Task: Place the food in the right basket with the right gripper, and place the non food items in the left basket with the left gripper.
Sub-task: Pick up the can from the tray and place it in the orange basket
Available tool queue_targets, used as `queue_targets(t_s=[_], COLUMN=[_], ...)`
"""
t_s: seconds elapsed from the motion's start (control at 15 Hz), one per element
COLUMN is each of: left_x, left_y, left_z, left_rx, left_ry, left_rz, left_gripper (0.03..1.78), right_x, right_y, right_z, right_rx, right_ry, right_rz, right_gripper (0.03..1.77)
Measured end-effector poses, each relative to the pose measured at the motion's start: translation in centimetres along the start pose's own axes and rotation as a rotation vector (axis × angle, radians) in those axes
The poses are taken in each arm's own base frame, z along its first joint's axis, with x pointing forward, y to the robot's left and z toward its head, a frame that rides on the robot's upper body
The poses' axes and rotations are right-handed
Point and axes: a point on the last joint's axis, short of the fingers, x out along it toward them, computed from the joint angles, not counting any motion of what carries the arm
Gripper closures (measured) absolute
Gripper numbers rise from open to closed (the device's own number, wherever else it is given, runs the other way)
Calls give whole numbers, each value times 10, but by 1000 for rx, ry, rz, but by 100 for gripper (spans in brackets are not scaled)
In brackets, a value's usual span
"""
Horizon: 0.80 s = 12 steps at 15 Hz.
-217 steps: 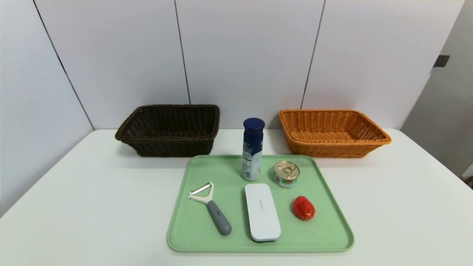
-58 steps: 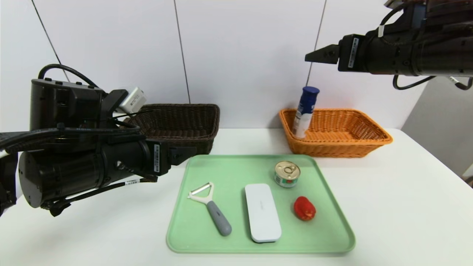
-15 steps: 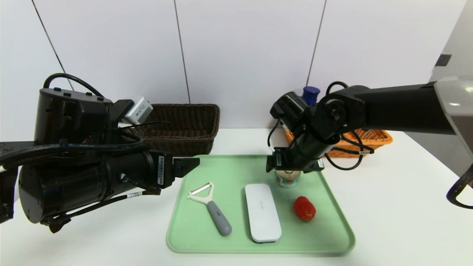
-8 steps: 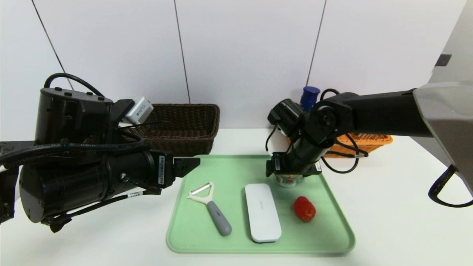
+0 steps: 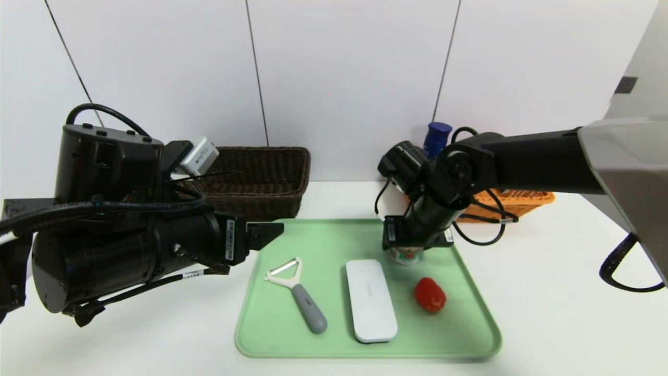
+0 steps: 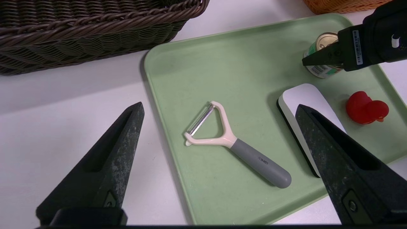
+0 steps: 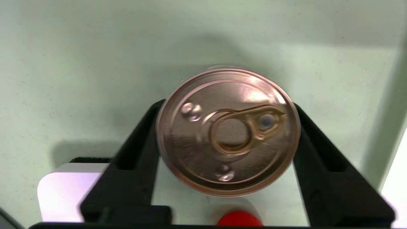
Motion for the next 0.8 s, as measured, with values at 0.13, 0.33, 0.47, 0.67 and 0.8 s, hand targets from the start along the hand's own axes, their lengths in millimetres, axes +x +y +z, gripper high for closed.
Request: queue_targets(t_s=[0.13, 0.33, 0.47, 0.67, 0.8], left_x=[1, 3, 4, 6, 7], left_y=[0, 0, -1, -1, -1], left_z=[0, 1, 1, 0, 0], left_rx=[0, 1, 1, 2, 3], left_ry=[2, 3, 4, 10, 12], left_rz=[0, 0, 1, 1, 1], left_gripper=[12, 12, 12, 12, 12], right_x=[0, -3, -9, -27, -38], right_y=[0, 0, 1, 4, 5], right_z=[0, 1, 4, 7, 8], right_rx=[0, -5, -3, -5, -18], right_ry=[-1, -6, -23, -66, -89], right_rz=[1, 7, 20, 51, 72], right_gripper=[68, 70, 83, 132, 175])
